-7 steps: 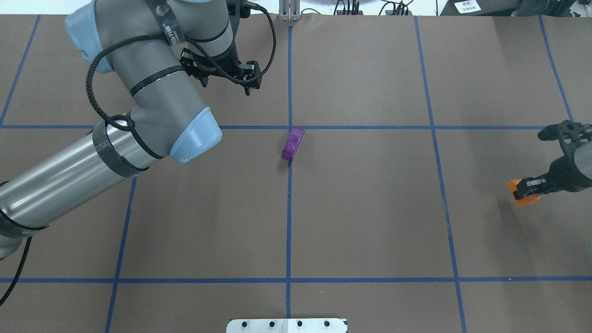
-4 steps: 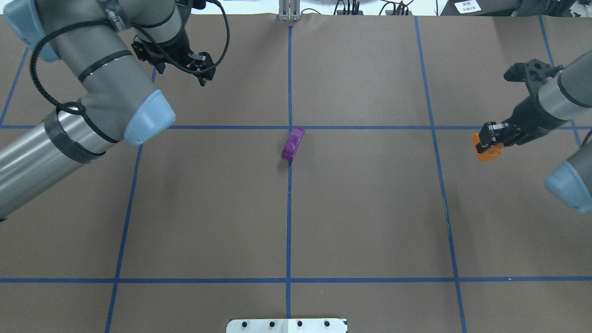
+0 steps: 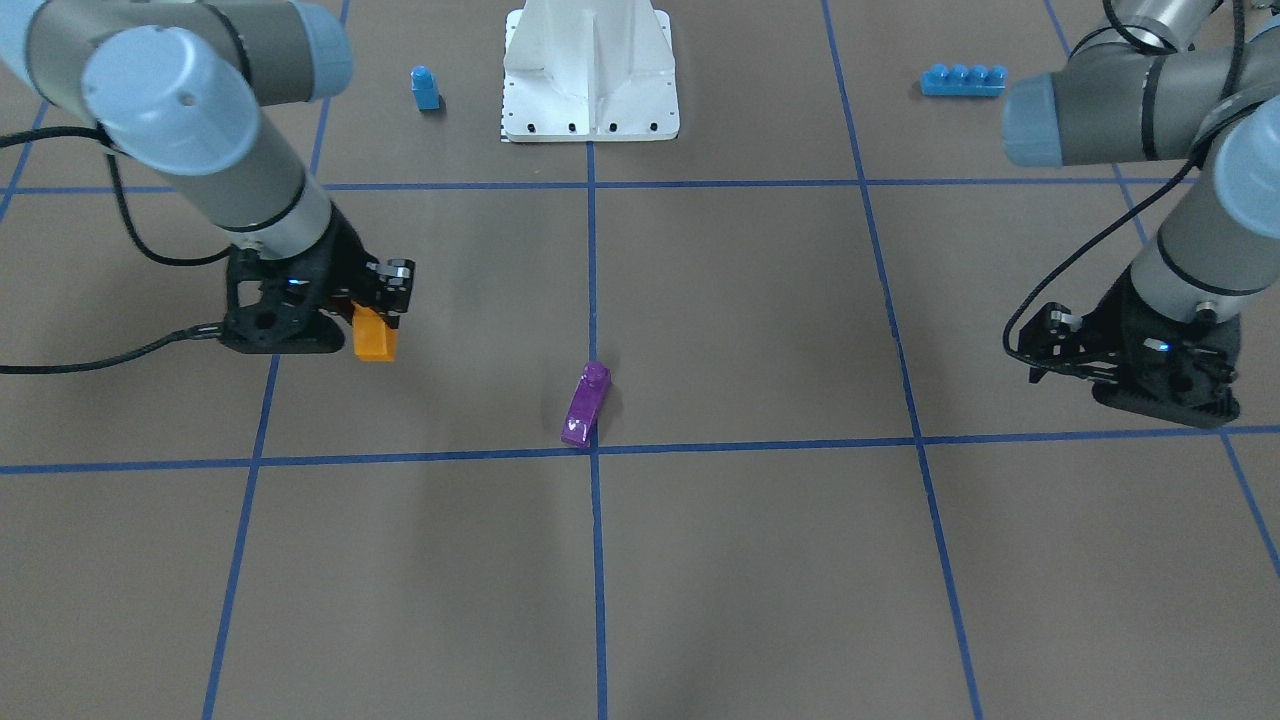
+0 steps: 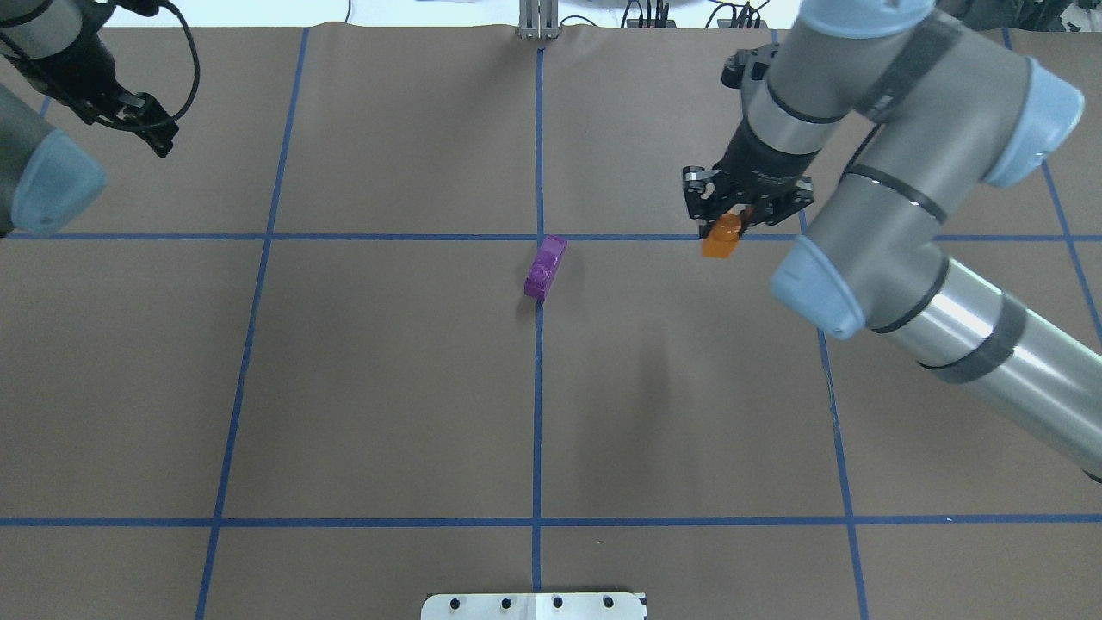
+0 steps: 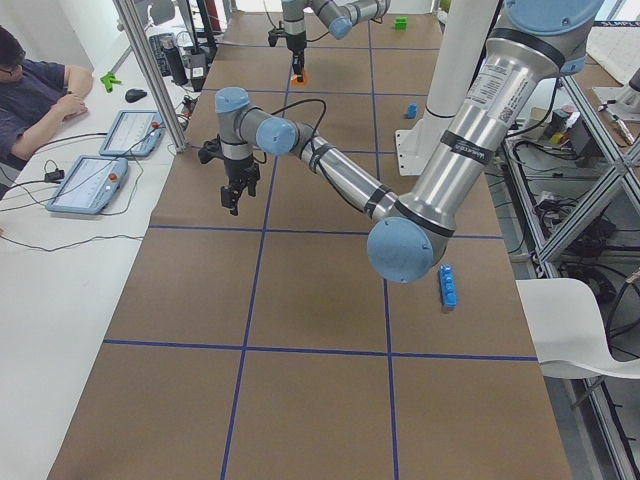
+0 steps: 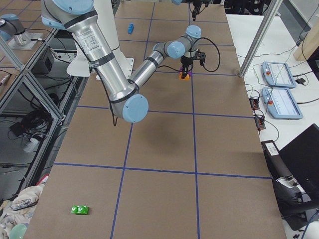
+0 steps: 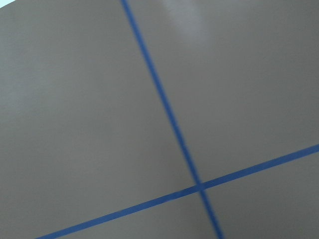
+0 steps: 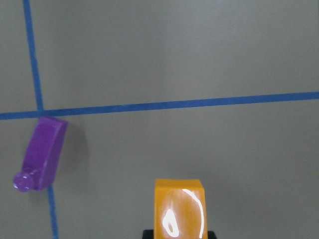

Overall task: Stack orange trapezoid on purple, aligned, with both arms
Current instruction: 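Carry the orange trapezoid above the purple one with the right gripper while the left withdraws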

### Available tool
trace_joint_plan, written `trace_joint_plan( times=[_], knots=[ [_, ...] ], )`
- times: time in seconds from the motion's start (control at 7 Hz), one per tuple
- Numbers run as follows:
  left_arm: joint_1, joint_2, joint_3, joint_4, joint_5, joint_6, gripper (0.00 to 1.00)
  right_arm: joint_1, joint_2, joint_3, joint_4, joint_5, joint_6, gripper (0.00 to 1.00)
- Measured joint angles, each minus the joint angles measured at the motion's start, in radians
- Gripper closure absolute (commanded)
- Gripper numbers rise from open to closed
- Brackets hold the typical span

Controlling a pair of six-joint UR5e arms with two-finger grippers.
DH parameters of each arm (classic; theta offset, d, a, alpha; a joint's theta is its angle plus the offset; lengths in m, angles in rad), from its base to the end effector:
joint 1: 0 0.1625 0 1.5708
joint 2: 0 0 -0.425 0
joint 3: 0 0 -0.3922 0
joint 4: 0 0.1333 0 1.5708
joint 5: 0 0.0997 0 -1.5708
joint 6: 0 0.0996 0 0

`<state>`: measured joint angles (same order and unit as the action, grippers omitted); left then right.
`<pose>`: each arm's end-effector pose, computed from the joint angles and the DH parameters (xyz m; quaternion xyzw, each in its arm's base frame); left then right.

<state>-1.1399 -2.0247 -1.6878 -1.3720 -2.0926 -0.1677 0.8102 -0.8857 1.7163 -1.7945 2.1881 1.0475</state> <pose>0.1916 -0.6170 0.3767 0.0960 0.2949 0.1719 0.9350 -0.4013 -0.5315 0.2119 -0.0517 -0.4030 0.0401 0.9129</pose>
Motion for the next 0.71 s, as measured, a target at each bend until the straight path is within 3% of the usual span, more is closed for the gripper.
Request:
trace_joint_plan(
  times=[0.29, 0.43, 0.71],
  knots=[
    [-0.050, 0.053, 0.002, -0.001, -0.001, 0.083, 0.00, -0.074, 0.188, -0.214, 0.058, -0.020, 0.240, 1.00],
    [-0.063, 0.064, 0.003, -0.001, -0.001, 0.105, 0.00, -0.099, 0.227, -0.309, 0.148, -0.032, 0.352, 1.00],
    [-0.070, 0.073, 0.003, -0.002, -0.001, 0.117, 0.00, -0.136, 0.248, -0.397, 0.264, -0.070, 0.514, 1.00]
  ],
)
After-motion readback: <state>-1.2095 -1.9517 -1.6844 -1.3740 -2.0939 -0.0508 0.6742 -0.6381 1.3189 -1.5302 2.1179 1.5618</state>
